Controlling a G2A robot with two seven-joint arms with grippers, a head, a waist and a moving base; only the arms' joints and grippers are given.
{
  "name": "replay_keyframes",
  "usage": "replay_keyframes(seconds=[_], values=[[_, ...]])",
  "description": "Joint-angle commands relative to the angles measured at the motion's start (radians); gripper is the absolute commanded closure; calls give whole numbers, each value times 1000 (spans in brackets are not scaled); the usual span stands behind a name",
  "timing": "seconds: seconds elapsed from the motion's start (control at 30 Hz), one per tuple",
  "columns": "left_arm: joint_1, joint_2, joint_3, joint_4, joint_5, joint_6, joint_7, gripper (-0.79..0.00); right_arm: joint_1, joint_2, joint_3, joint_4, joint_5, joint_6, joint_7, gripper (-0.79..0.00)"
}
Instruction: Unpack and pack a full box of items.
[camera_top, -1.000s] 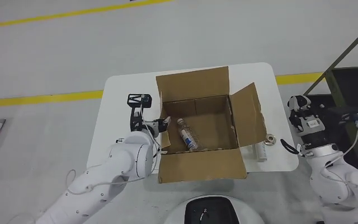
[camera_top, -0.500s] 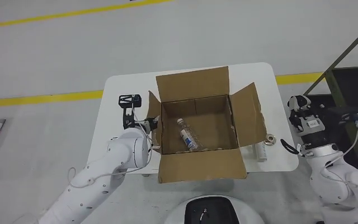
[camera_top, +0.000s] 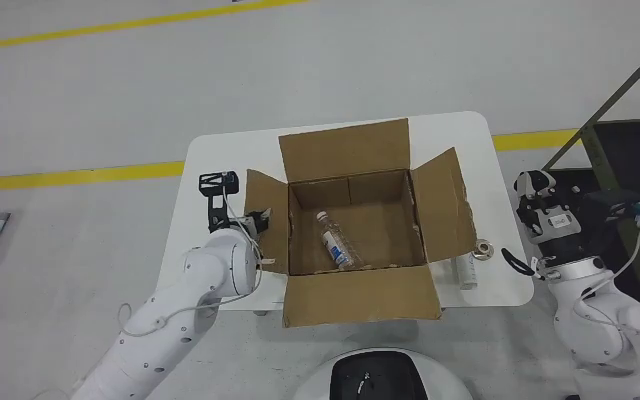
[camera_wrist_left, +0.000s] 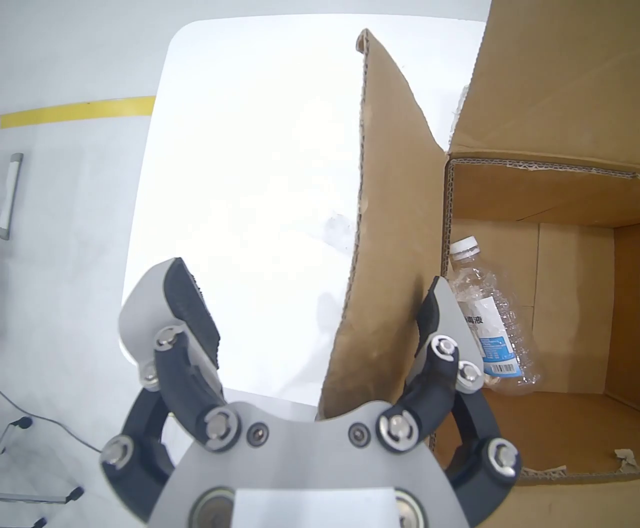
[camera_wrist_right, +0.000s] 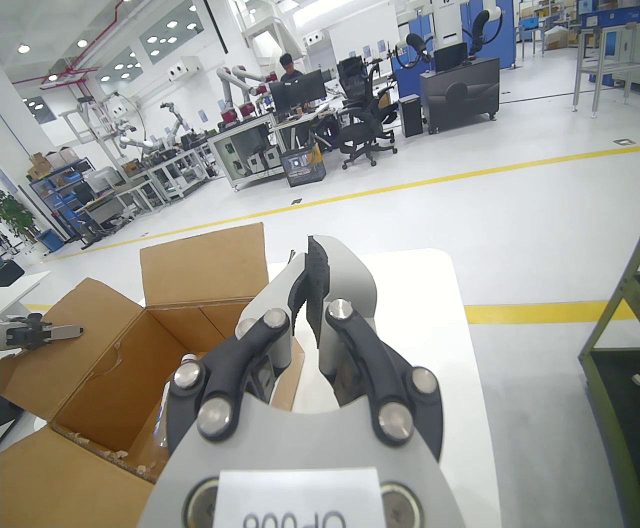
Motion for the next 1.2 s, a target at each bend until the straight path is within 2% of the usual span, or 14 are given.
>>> replay_keyframes(seconds=[0.0, 0.57, 0.7, 0.83, 0.97, 1.17], values=[[7, -2, -8, 1, 11, -7, -7, -785, 0, 0, 0, 0, 0, 0, 0, 0], [57, -35, -57, 37, 75, -41, -41, -785, 0, 0, 0, 0, 0, 0, 0, 0], [69, -40, -96, -17, 76, -40, -40, -785, 0, 0, 0, 0, 0, 0, 0, 0], [100, -36, -170, -101, 50, -34, -34, -785, -1, 2, 3, -5, -10, -2, 13, 0], [144, -28, -245, -175, 49, -32, -32, -785, -6, 9, 26, -30, -102, 14, 87, 0], [217, -21, -347, -224, 53, -11, -11, -785, -21, 28, 60, -71, -303, -10, 304, 0]])
